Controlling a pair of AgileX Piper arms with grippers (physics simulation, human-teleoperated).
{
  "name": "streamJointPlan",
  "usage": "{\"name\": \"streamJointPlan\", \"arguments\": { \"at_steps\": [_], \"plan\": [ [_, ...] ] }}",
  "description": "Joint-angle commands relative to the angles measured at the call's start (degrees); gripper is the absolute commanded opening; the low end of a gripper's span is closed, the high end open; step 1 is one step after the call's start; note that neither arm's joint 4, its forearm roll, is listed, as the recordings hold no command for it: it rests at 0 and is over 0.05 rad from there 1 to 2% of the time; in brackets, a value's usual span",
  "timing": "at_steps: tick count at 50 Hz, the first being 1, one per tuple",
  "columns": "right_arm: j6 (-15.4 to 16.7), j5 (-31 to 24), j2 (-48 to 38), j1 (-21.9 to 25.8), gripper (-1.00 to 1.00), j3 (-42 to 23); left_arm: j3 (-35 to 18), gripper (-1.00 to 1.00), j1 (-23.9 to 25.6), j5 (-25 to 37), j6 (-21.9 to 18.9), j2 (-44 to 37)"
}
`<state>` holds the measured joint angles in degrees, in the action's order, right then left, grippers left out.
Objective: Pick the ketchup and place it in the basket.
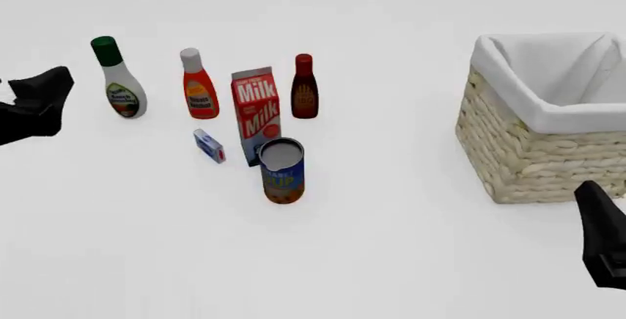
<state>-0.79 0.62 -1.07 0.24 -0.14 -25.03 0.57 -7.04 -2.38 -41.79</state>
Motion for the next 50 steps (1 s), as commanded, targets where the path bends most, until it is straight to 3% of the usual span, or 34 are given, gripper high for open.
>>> {"name": "streamJointPlan", "arguments": {
  "at_steps": [1,12,26,36,38,50],
  "plan": [
    [-0.4,0.5,-0.5,-0.1,1.0,0.1,-7.2,1.0,1.9,1.2,0.1,-9.2],
    [-0.5,0.4,-0.3,-0.4,1.0,0.0,-13.4,1.0,2.5,3.6,1.7,-15.2],
    [-2.0,0.9,-0.6,-0.4,1.0,0.0,-20.5,1.0,1.6,5.2,-1.7,-21.8],
    [-2.1,2.2,-2.4,-0.1,1.0,0.1,-26.9,1.0,1.9,8.2,-0.9,-27.1],
    [-2.1,2.5,-2.8,0.0,1.0,0.1,-28.8,1.0,2.1,9.7,0.8,-29.2],
    [-2.0,3.3,-3.7,0.0,1.0,0.1,-36.9,1.0,2.4,12.3,0.0,-34.8]
  ]
}}
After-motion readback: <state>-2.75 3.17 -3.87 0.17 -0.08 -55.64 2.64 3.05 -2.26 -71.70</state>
